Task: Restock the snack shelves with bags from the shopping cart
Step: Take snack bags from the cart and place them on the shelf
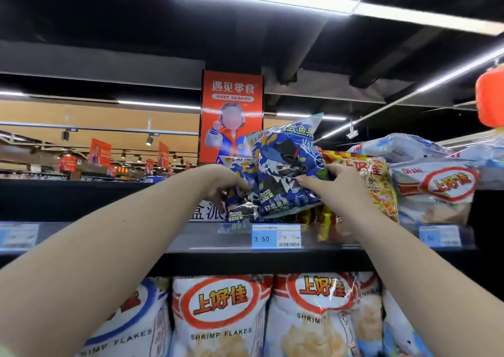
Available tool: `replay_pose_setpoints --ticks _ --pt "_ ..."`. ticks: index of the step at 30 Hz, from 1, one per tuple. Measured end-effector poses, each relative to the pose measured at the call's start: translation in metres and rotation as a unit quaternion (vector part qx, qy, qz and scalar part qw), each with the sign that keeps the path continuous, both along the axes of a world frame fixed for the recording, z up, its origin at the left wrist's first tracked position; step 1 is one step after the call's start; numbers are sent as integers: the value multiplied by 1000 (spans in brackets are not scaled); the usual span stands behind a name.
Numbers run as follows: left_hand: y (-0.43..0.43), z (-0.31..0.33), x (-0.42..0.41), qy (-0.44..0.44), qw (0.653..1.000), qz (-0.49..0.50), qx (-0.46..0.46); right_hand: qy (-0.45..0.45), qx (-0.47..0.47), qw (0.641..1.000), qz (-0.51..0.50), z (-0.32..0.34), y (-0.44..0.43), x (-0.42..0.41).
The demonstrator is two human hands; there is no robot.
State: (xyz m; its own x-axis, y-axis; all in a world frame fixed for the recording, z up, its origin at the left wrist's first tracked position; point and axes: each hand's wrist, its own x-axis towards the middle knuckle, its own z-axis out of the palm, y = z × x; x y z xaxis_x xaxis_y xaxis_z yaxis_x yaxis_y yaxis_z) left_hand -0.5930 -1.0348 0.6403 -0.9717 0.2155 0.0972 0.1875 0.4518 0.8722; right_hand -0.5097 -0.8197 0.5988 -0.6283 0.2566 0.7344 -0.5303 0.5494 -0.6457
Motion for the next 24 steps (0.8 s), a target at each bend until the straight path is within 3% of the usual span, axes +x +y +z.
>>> replay_pose_setpoints --ticks 6,8,11,13,16,19,21,24 --pt "-33 4 9 54 974 92 200 -77 131 988 -9 -14 -22 -3" --pt "-40 -5 16 41 979 58 189 -147 178 973 -13 -13 -28 0" --pt "-43 -20 20 38 997 1 73 -237 233 943 -16 -3 -31 8" --pt "-41 -24 21 53 997 -25 58 -260 190 946 33 4 -34 14" --pt "-38 -24 26 66 990 -40 116 -279 47 954 103 10 -36 13" --pt "-35 -26 27 77 987 -34 134 -296 -71 931 203 13 -29 2" --pt "-33 -29 27 95 985 -23 143 -298 -89 929 201 13 -27 -1" --pt "-30 -34 29 116 983 -17 141 -283 -41 951 117 9 -31 -6"
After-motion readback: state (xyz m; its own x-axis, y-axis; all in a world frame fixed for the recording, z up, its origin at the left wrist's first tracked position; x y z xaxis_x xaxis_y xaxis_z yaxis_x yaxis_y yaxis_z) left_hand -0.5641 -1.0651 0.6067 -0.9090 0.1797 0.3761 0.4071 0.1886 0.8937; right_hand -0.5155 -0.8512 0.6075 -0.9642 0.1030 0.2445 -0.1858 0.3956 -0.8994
